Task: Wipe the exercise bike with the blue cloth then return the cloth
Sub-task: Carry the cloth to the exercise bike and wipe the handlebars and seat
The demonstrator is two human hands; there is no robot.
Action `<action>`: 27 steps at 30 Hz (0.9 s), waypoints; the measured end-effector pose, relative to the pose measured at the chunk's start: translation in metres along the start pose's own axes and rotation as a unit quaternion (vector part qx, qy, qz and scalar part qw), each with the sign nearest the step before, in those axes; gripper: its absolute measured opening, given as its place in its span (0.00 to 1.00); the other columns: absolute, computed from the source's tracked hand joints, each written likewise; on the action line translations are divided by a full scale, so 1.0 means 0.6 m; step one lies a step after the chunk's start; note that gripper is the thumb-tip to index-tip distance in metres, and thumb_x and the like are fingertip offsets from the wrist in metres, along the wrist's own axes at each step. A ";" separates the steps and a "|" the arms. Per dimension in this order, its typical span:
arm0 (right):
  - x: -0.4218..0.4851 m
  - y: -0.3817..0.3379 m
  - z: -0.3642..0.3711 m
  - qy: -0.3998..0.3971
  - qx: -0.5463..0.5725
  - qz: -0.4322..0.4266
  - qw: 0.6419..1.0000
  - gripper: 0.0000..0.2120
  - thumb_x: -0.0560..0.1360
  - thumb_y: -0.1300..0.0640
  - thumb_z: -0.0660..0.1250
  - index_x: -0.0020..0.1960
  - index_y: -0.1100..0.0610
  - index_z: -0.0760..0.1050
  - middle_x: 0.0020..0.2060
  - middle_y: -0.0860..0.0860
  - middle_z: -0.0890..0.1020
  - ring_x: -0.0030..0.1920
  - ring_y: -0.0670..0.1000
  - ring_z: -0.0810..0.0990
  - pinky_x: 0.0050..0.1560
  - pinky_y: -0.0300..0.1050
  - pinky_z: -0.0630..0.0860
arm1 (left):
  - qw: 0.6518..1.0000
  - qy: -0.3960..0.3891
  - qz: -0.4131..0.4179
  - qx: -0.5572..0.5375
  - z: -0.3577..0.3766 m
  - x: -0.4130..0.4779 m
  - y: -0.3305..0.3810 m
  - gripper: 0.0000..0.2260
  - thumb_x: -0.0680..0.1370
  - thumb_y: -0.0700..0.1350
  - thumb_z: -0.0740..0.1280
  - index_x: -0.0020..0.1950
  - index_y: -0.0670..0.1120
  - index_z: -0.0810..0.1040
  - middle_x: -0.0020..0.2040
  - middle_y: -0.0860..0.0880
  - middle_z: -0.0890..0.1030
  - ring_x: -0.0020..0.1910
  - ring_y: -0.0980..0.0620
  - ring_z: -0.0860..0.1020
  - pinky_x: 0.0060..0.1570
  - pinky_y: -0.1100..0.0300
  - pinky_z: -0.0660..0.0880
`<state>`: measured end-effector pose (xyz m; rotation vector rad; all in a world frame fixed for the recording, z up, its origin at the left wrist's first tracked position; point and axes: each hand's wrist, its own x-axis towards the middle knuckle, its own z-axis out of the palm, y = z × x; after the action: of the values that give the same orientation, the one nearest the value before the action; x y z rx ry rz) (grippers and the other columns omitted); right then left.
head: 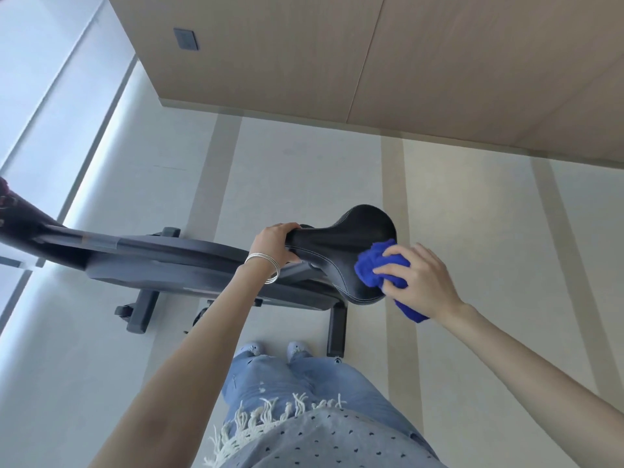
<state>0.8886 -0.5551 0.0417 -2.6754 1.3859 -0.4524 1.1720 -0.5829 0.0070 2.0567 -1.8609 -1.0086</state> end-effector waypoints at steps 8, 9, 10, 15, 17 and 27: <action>0.083 -0.106 0.079 -0.082 -0.134 0.020 0.987 0.10 0.68 0.50 0.69 0.49 0.49 0.81 0.51 0.52 0.79 0.42 0.57 0.75 0.40 0.50 0.73 | 1.000 0.005 -0.025 0.005 0.002 -0.003 0.009 0.27 0.68 0.40 0.74 0.66 0.47 0.73 0.59 0.45 0.79 0.58 0.43 0.76 0.56 0.55 0.71; 0.077 -0.102 0.079 -0.085 -0.137 0.015 0.987 0.10 0.68 0.50 0.69 0.48 0.49 0.81 0.51 0.52 0.79 0.41 0.57 0.75 0.39 0.50 0.73 | 1.000 0.005 -0.027 0.006 0.002 -0.004 0.010 0.27 0.68 0.40 0.74 0.66 0.47 0.73 0.59 0.44 0.79 0.58 0.42 0.76 0.56 0.55 0.71; 0.069 -0.096 0.078 -0.087 -0.141 0.000 0.986 0.08 0.67 0.51 0.68 0.46 0.49 0.81 0.51 0.51 0.79 0.41 0.57 0.74 0.39 0.50 0.72 | 1.000 0.006 -0.029 0.003 0.003 -0.004 0.010 0.27 0.68 0.40 0.74 0.65 0.47 0.73 0.59 0.44 0.79 0.58 0.42 0.76 0.57 0.54 0.71; 0.012 -0.048 0.064 -0.076 -0.127 -0.111 0.983 0.06 0.68 0.51 0.63 0.39 0.49 0.79 0.48 0.48 0.79 0.39 0.54 0.72 0.37 0.46 0.71 | 0.999 0.016 -0.028 -0.016 0.007 -0.006 0.008 0.26 0.67 0.38 0.75 0.64 0.47 0.74 0.58 0.43 0.80 0.57 0.41 0.76 0.57 0.52 0.73; -0.008 -0.023 0.053 -0.058 -0.090 -0.145 0.984 0.06 0.67 0.52 0.65 0.41 0.48 0.79 0.48 0.48 0.80 0.39 0.54 0.73 0.38 0.46 0.72 | 0.999 0.018 -0.028 -0.012 0.007 -0.006 0.009 0.26 0.67 0.38 0.74 0.64 0.47 0.74 0.58 0.43 0.80 0.56 0.41 0.77 0.57 0.53 0.73; -0.047 0.061 -0.017 0.011 0.059 0.027 0.998 0.10 0.69 0.53 0.65 0.46 0.49 0.83 0.46 0.50 0.79 0.45 0.51 0.76 0.41 0.43 0.76 | 0.999 0.023 -0.032 -0.021 0.011 -0.003 0.005 0.27 0.67 0.38 0.74 0.64 0.47 0.74 0.58 0.43 0.79 0.57 0.41 0.76 0.59 0.52 0.73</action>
<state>0.8413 -0.5533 0.0374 -2.5411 1.3879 -0.5431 1.1658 -0.5799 0.0040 2.1088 -1.7484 -0.9971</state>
